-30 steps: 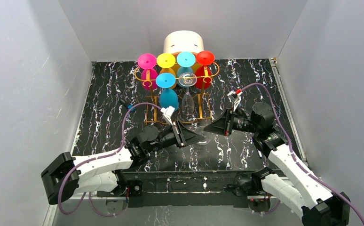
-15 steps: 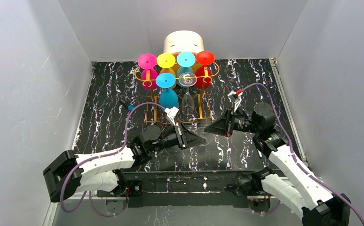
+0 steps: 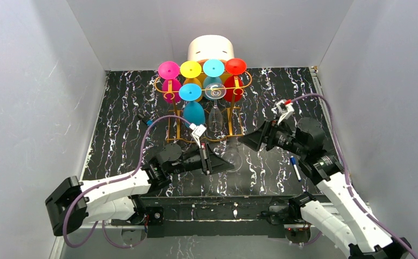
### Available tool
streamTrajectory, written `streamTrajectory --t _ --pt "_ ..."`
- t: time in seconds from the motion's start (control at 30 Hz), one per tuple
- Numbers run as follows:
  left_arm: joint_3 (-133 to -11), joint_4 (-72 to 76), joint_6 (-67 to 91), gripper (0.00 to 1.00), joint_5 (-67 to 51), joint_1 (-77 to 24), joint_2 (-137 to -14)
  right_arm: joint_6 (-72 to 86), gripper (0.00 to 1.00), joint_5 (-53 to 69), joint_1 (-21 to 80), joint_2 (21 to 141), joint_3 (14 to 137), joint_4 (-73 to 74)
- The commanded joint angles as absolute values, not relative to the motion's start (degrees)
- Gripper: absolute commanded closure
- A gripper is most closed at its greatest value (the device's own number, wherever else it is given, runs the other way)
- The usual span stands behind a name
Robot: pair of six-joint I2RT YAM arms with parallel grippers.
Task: Take the wine glass off the wine glass rack
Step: Place the wine glass at the center of the board.
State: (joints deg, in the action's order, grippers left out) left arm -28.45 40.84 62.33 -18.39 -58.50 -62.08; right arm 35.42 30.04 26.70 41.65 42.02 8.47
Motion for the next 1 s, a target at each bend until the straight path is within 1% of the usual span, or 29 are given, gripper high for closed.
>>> streamTrajectory --t 0.0,0.03,0.07,0.13,0.3,0.43,0.53,0.63,0.73,0.8,0.9,0.97 --pt "-29.6 34.7 52.7 1.0 -19.9 -58.4 -56.4 36.9 0.05 6.9 26.6 40.6 45.1 20.8" --pt "-29.9 32.6 50.6 1.0 -19.9 -58.4 -55.5 38.6 0.05 3.8 26.6 41.3 44.9 22.6" --pt "-29.9 30.4 49.0 1.0 -19.9 -58.4 -54.6 40.2 0.02 1.5 26.5 42.0 44.6 23.8" --pt "-30.1 28.1 46.7 1.0 -19.7 -58.4 -53.4 42.2 0.01 0.5 26.2 43.2 43.5 24.2" --pt "-32.4 24.4 43.0 1.0 -22.5 -58.4 -53.6 45.8 0.01 6.3 25.6 44.5 41.2 20.0" --pt "-33.9 22.2 41.3 1.0 -25.6 -58.4 -54.5 52.9 0.01 5.2 25.2 44.4 39.6 20.5" --pt "-32.1 25.0 43.1 1.0 -25.5 -58.4 -53.5 57.5 0.01 4.2 25.1 43.1 37.4 19.4" --pt "-30.3 29.4 47.6 1.0 -25.7 -58.4 -52.3 56.6 0.01 5.6 24.9 40.6 37.2 18.2" --pt "-34.2 22.0 49.6 1.0 -23.2 -58.5 -51.0 67.3 0.01 7.1 22.8 40.3 37.8 17.9" --pt "-37.1 16.9 46.8 1.0 -22.7 -58.4 -50.3 71.6 0.01 10.0 21.0 42.4 38.6 17.1" --pt "-37.0 19.1 46.2 1.0 -20.6 -58.4 -48.9 70.9 0.01 12.1 19.8 45.1 39.8 15.1" --pt "-36.7 21.6 44.4 1.0 -21.3 -58.4 -48.3 68.5 0.01 13.8 19.8 45.2 39.2 9.9"
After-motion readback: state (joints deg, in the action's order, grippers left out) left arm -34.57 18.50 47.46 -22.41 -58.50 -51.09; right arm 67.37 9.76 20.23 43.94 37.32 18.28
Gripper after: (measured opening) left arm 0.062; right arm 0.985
